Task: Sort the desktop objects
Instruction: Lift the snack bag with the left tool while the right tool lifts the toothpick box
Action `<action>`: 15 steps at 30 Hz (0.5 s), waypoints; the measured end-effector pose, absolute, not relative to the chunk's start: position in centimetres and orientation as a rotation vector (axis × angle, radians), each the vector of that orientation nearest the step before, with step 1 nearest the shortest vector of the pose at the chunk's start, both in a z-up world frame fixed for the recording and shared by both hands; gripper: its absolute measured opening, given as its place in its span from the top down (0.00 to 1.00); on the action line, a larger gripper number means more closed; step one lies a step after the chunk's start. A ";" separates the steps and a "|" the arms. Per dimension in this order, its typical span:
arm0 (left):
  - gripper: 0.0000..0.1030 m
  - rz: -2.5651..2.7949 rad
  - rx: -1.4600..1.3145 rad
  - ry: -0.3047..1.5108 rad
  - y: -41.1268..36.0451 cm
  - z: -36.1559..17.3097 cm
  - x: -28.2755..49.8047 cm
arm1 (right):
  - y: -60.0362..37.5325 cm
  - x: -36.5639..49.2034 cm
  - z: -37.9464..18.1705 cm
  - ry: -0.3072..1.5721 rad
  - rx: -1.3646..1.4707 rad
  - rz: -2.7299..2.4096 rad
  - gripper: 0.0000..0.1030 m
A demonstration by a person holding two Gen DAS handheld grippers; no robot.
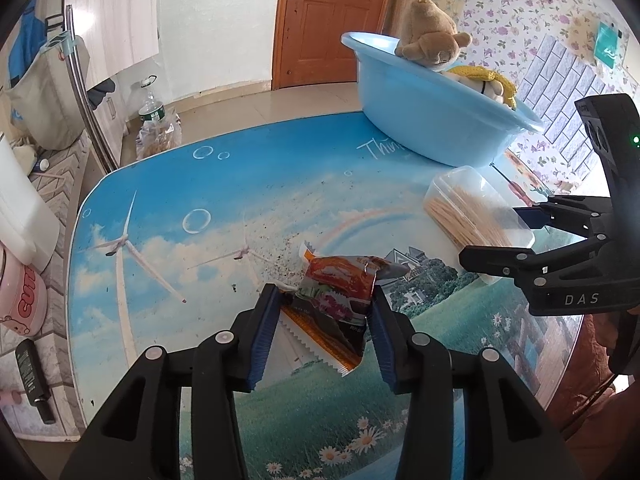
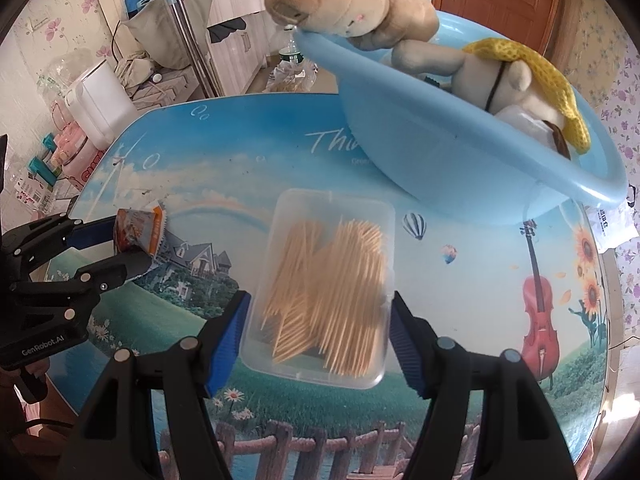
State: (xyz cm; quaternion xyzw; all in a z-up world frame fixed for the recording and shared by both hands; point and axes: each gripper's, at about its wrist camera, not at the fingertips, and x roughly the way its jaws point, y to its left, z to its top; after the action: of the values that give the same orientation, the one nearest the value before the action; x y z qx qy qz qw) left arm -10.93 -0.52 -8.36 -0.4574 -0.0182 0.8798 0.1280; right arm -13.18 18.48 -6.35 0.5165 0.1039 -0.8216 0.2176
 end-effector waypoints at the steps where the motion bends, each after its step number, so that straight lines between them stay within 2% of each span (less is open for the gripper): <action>1: 0.58 2.559 -1.328 -0.053 -0.5 -8.4 -11.0 | 18.4 -13.2 -6.4 0.292 1.429 -2.276 0.35; 9: 0.57 2.566 -1.316 -0.033 -0.3 -8.4 -11.1 | 18.1 -13.3 -6.5 0.313 1.413 -2.288 0.35; 15: 0.57 2.569 -1.313 -0.027 -0.2 -8.4 -11.1 | 17.9 -13.3 -6.5 0.324 1.398 -2.291 0.30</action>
State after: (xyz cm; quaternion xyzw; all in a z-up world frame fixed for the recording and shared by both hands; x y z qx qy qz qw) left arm -11.08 -0.20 -8.42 -0.4514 -0.0094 0.8830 0.1280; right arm -13.34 17.95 -6.54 0.5047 0.1171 -0.8272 0.2173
